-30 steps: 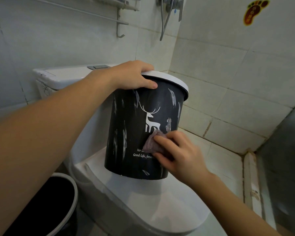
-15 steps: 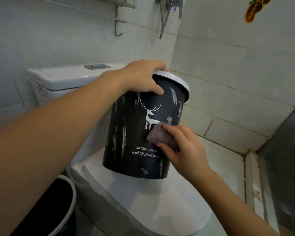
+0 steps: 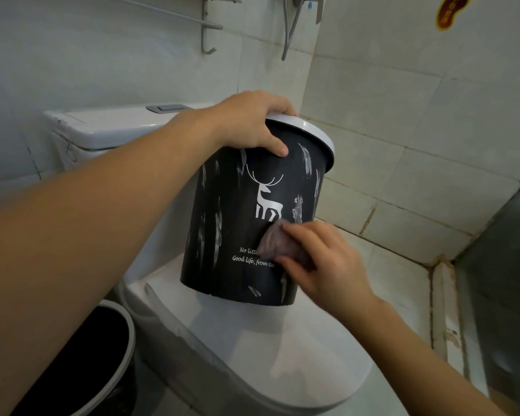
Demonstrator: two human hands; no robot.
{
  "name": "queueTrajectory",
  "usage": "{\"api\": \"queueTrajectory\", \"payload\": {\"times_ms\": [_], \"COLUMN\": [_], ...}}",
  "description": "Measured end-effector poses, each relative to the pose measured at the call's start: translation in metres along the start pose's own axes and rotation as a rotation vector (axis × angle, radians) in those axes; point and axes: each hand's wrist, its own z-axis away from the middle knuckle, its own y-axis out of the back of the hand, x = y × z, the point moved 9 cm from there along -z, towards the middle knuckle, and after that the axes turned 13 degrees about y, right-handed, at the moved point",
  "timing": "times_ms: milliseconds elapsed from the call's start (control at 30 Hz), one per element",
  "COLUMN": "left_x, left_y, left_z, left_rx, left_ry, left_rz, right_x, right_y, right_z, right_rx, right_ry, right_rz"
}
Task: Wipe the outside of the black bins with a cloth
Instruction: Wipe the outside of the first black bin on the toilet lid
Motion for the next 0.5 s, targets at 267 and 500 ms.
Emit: {"api": "queueTrajectory", "payload": {"times_ms": [267, 500], "left_x": [-0.005, -0.005], "left_y": [0.001, 0.001], "left_z": [0.004, 0.003], "left_rx": [-0.012, 0.018], "left_ry": [-0.002, -0.013], "left_rz": [0.017, -0.008], "right_x": [-0.024, 0.004], "right_y": [-0.013, 0.002], "right_z": [0.02, -0.001], "right_rx": [-0.119, 0.053], "right_ry": [0.12, -0.15], "right_rz": [-0.098, -0.012]}}
